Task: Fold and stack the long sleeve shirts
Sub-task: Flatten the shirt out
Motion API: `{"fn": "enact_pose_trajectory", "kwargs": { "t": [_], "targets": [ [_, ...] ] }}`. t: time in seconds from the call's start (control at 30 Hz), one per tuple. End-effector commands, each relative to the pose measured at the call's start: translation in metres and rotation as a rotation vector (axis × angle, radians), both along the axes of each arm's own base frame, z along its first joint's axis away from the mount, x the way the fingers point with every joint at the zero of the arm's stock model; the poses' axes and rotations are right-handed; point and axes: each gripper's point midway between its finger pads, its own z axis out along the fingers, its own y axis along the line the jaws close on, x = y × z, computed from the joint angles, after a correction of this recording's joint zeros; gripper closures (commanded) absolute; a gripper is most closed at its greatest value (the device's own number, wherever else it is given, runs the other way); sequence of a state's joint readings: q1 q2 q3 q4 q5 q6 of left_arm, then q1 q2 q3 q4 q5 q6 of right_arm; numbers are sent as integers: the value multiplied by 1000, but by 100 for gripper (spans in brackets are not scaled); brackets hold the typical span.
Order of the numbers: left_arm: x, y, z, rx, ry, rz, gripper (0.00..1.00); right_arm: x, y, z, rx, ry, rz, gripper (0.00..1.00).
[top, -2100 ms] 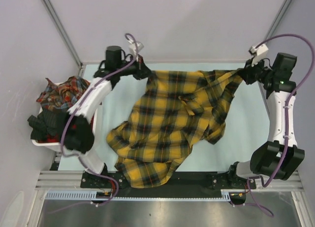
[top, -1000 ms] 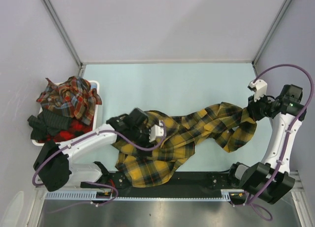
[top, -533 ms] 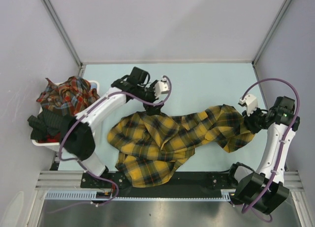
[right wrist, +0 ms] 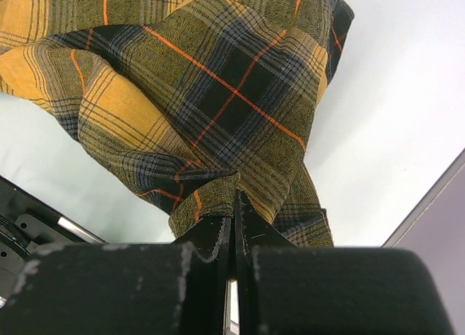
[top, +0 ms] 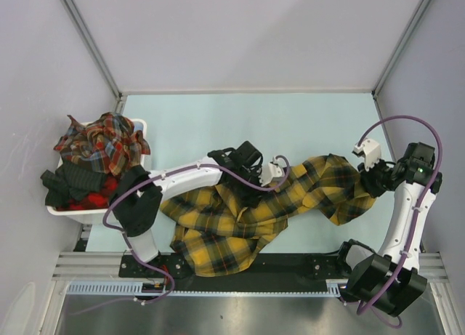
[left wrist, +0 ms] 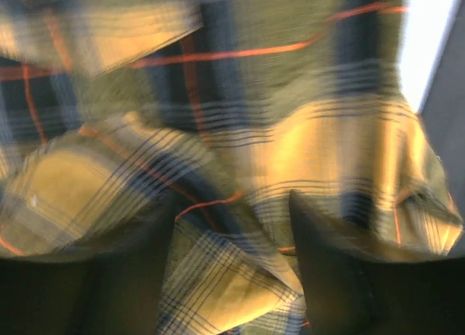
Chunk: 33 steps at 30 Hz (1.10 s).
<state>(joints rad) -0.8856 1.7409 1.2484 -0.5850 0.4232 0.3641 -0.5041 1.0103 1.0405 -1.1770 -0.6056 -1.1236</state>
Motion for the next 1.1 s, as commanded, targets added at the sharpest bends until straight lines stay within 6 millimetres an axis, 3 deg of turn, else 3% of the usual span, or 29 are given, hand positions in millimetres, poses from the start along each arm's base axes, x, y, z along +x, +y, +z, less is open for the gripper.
{"fn": "enact_pose_trajectory", "kwargs": {
  "t": [0.0,0.07,0.1,0.13,0.17,0.2,0.23,0.27,0.3,0.33,0.4,0.43,0.5,0.57,0.6,0.67,0.8,0.9,1.0,1.07],
  "targets": [
    [45,17,4,21,-50,251,70,9,-4,10,5,-42,-33,100],
    [76,40,33,-55,-39,384,95,17,-7,16,9,-67,-57,100],
    [83,48,45,-105,5,439,100,22,-9,19,13,-78,-72,100],
    [99,74,50,-139,38,532,100,31,-13,27,20,-110,-104,100],
    [92,79,73,-236,88,545,100,38,-16,29,31,-112,-121,100],
    [86,93,66,-245,114,570,100,44,-18,33,39,-123,-131,100],
    [87,111,80,-279,75,608,100,53,-22,44,45,-147,-152,100],
    [81,120,79,-275,57,602,100,59,-25,43,60,-131,-164,100],
    [66,129,63,-253,80,597,100,64,-26,45,71,-128,-172,100],
    [54,133,67,-264,71,575,100,67,-27,47,84,-124,-181,100],
    [17,136,53,-241,137,470,99,75,-28,49,100,-115,-182,100],
    [5,134,53,-239,138,429,93,77,-27,50,105,-113,-178,100],
    [-15,138,55,-225,157,344,60,80,-25,49,100,-106,-170,100],
    [-20,147,63,-210,106,277,33,79,-22,47,84,-101,-147,100],
    [-16,149,72,-220,64,252,28,76,-22,44,68,-96,-146,100],
    [-12,163,81,-204,-44,172,23,74,-20,41,49,-92,-136,100],
    [2,168,107,-186,-302,-71,22,69,-22,36,18,-92,-130,100],
    [0,154,121,-203,-495,-376,22,65,-20,31,16,-83,-130,100],
    [1,125,109,-93,-619,-664,24,62,-17,27,20,-74,-125,100],
    [-9,104,107,-93,-669,-872,25,60,-15,27,21,-72,-120,100]
  ]
}}
